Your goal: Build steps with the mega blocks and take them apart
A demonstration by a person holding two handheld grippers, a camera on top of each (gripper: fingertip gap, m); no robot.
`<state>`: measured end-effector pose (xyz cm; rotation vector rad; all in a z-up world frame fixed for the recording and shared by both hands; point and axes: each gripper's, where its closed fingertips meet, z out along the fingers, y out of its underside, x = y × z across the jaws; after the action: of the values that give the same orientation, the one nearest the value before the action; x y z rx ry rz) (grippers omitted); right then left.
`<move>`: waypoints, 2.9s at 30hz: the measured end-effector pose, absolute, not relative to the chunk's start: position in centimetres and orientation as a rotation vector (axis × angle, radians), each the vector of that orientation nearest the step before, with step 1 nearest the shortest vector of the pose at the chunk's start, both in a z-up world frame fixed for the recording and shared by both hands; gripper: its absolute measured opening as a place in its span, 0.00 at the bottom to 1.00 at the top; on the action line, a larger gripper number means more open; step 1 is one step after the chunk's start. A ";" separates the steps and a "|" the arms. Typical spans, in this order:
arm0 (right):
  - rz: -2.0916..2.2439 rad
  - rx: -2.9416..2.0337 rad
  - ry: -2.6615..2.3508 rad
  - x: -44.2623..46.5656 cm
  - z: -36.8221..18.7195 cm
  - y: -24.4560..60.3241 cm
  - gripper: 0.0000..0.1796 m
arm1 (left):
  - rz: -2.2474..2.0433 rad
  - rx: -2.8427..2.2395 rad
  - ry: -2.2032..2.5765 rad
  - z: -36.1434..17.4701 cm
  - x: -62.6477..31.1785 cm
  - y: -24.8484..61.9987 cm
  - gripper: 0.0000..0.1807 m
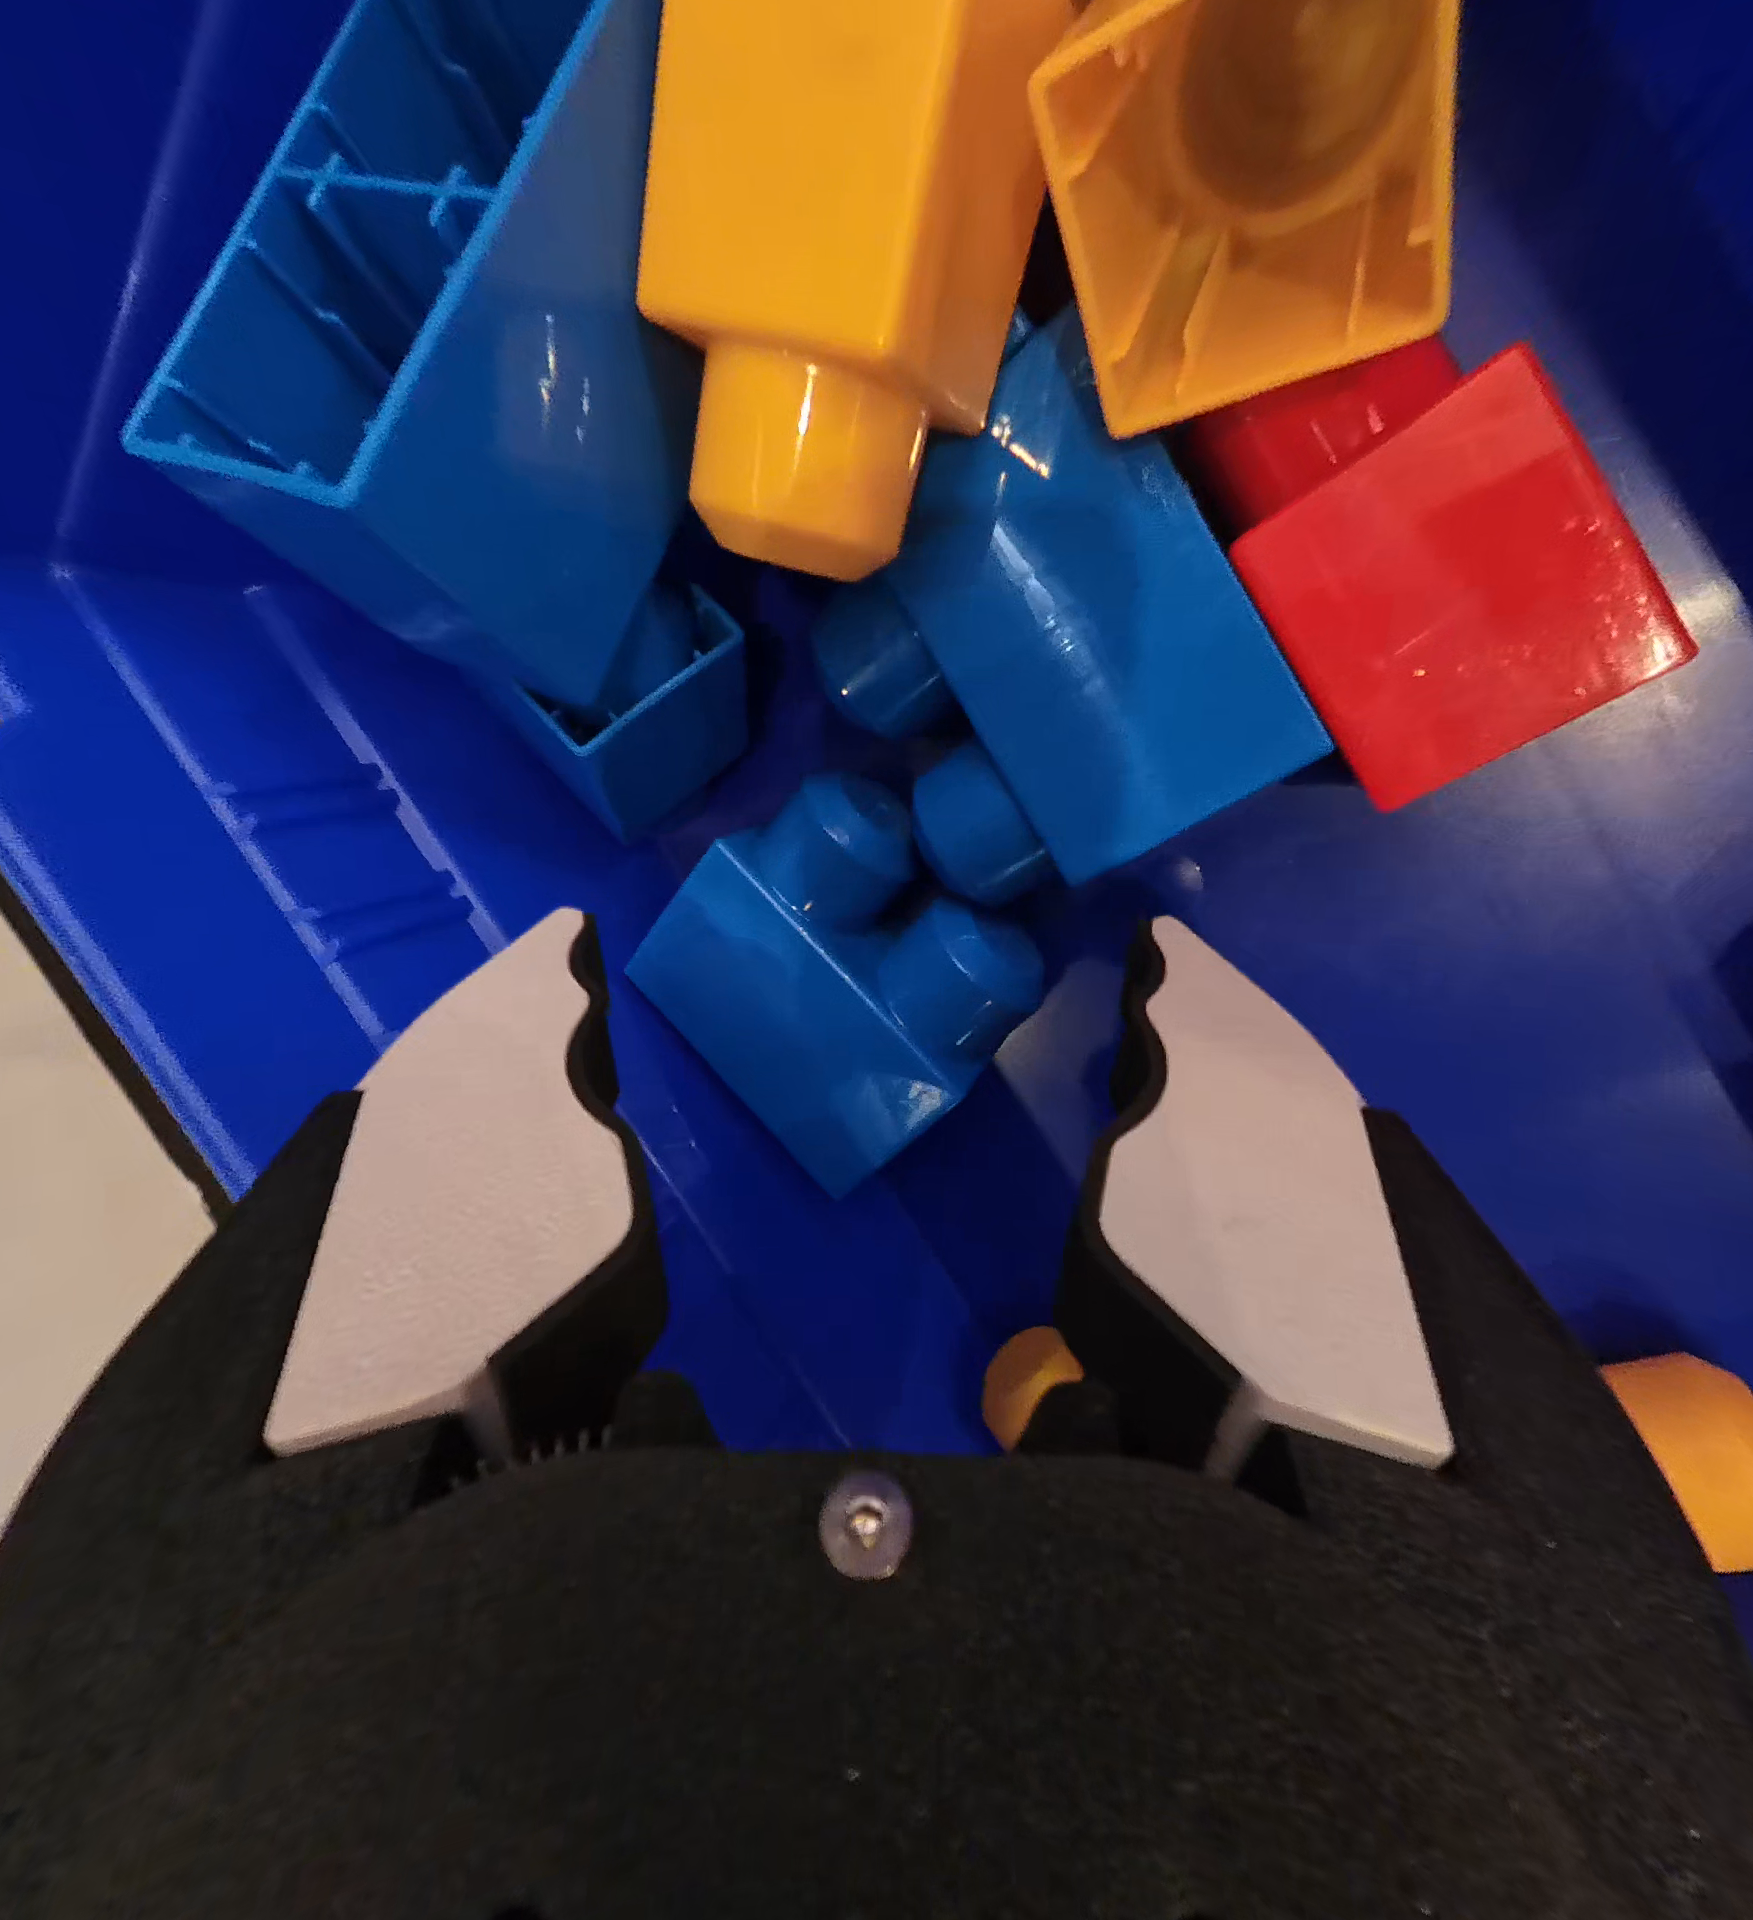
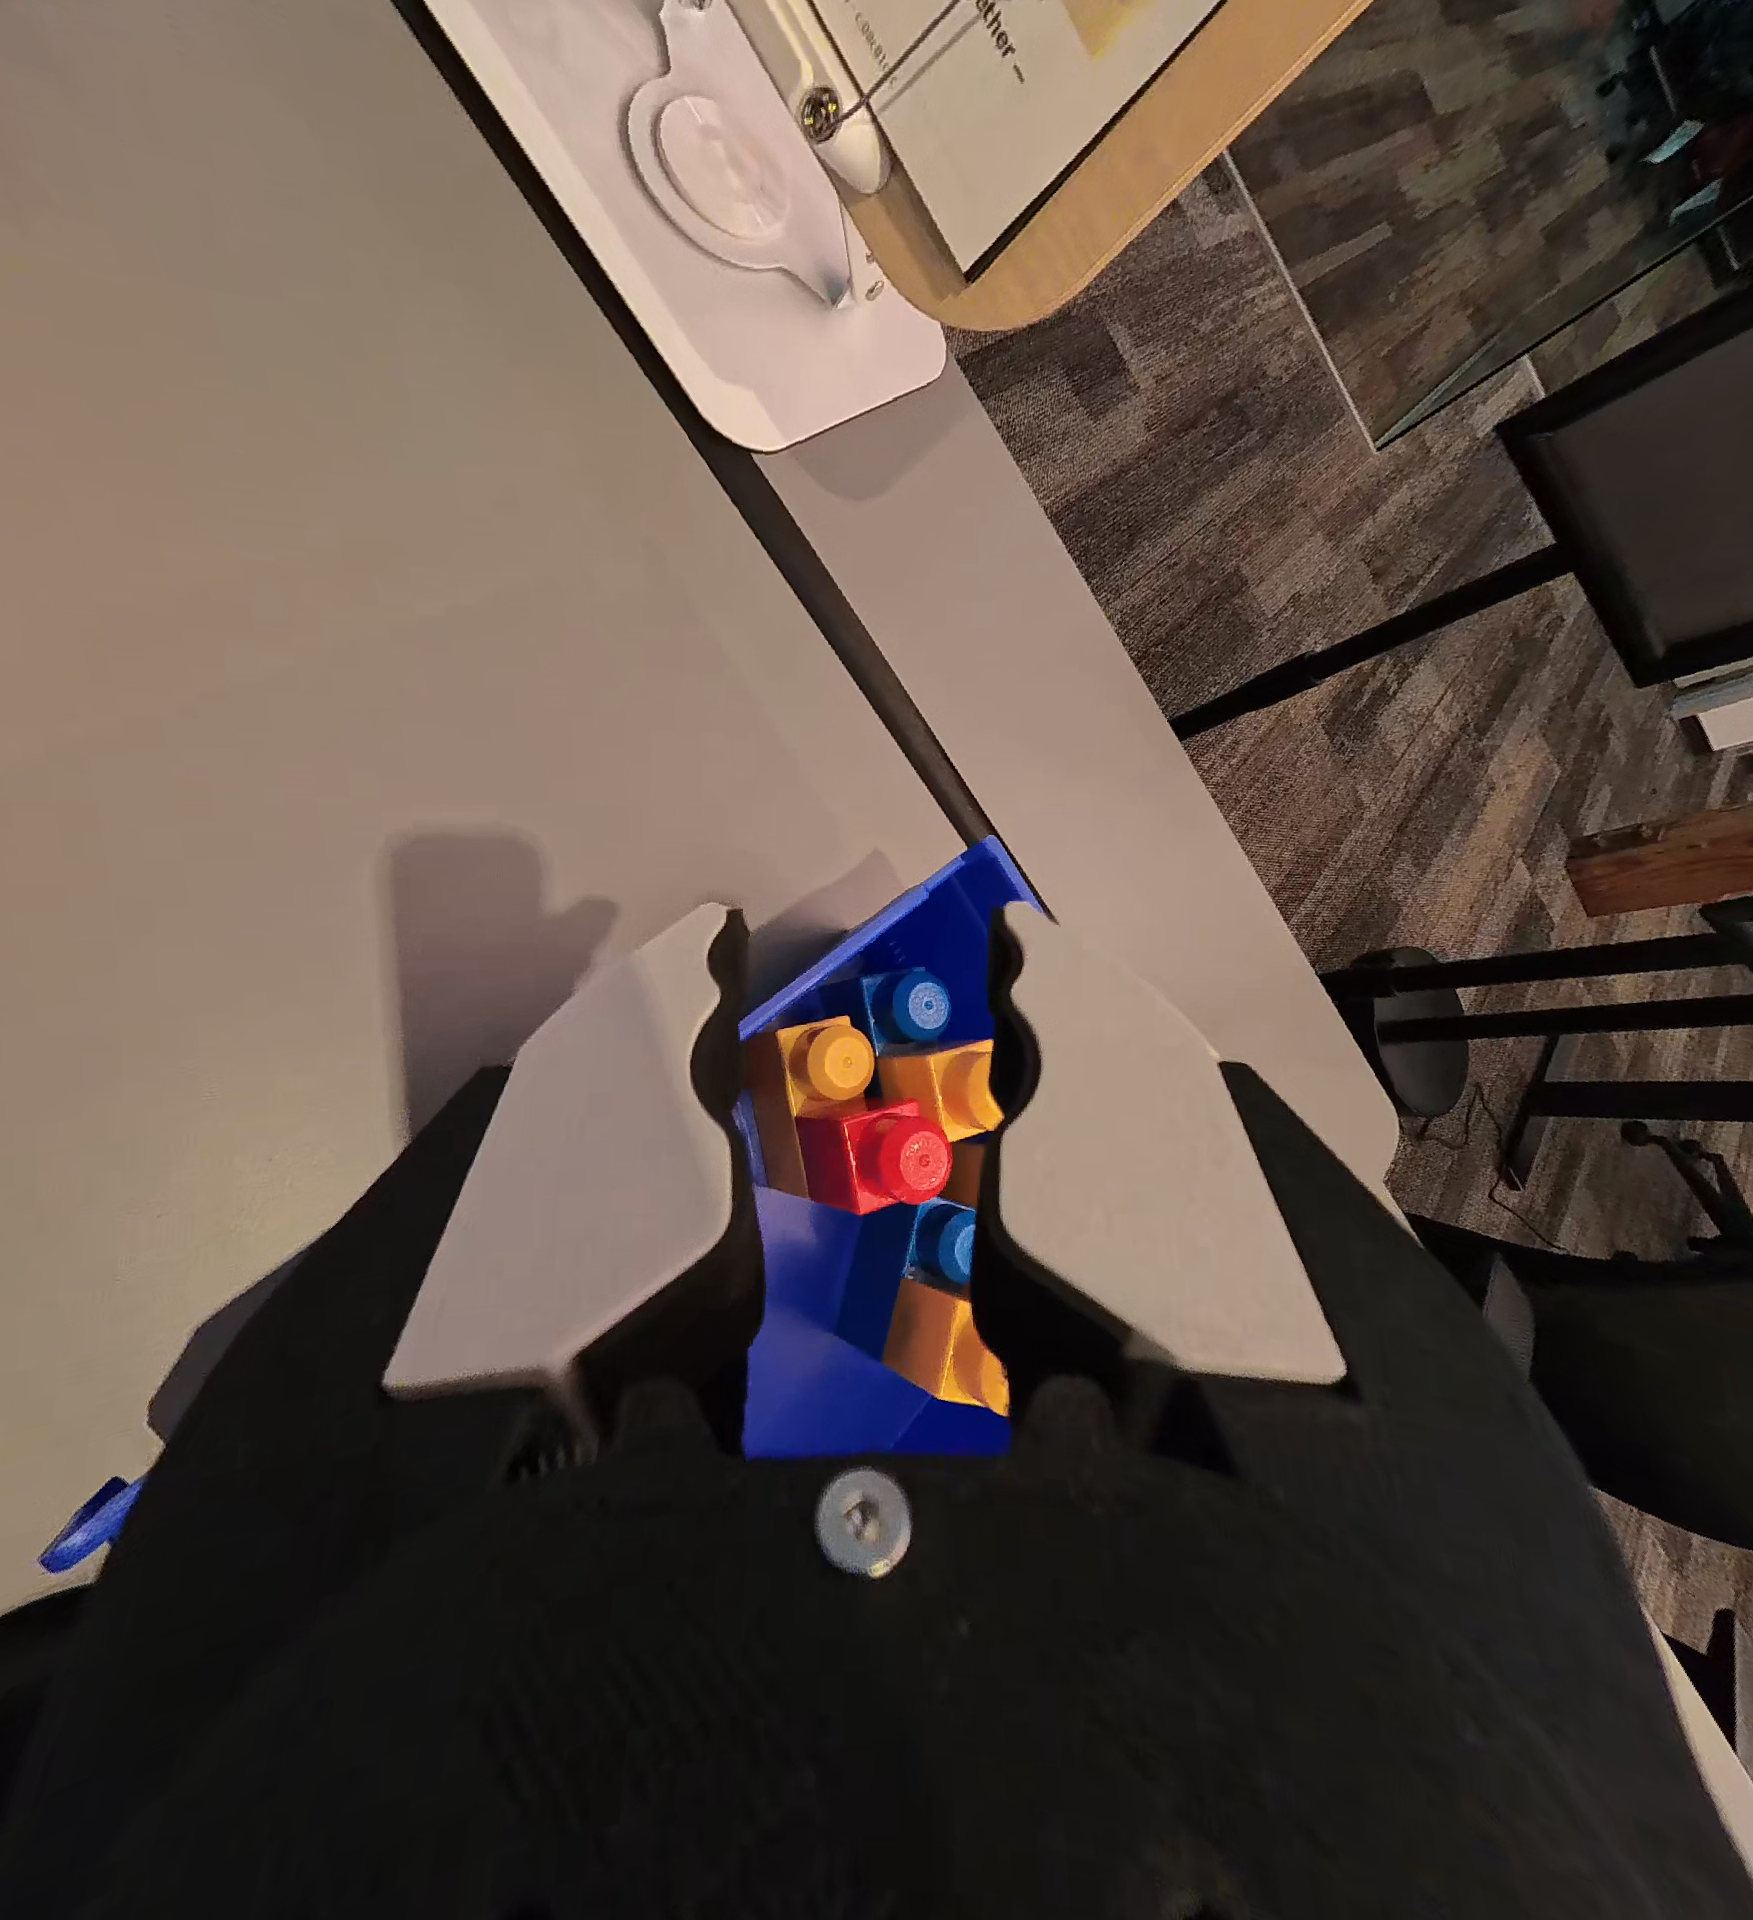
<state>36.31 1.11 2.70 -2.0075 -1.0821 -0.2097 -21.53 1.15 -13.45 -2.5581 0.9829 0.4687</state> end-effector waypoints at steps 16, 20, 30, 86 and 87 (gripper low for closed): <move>-0.210 -2.054 -1.118 36.3 1.5 1.1 0.25 | 0.386 -2.779 0.985 -14.2 -20.9 -2.5 0.50; -0.220 -2.073 -1.128 36.4 1.1 1.1 0.25 | 0.369 -2.789 1.079 -14.0 -19.6 -3.6 0.48; -0.231 -2.064 -1.129 36.3 1.2 1.1 0.25 | 0.268 -2.781 0.878 -12.2 -20.5 -3.2 0.49; 1.119 -1.824 -0.891 11.3 0.0 -4.4 0.20 | -0.088 -1.656 1.104 0.1 12.7 -4.0 0.40; 1.111 -1.826 -0.896 11.3 -0.2 -4.4 0.20 | -0.099 -1.654 1.109 0.0 12.8 -4.1 0.40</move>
<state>11.30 -4.39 -0.17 -1.8263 -0.8960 1.1106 12.77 -4.12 0.03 -1.6544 1.1094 -0.0986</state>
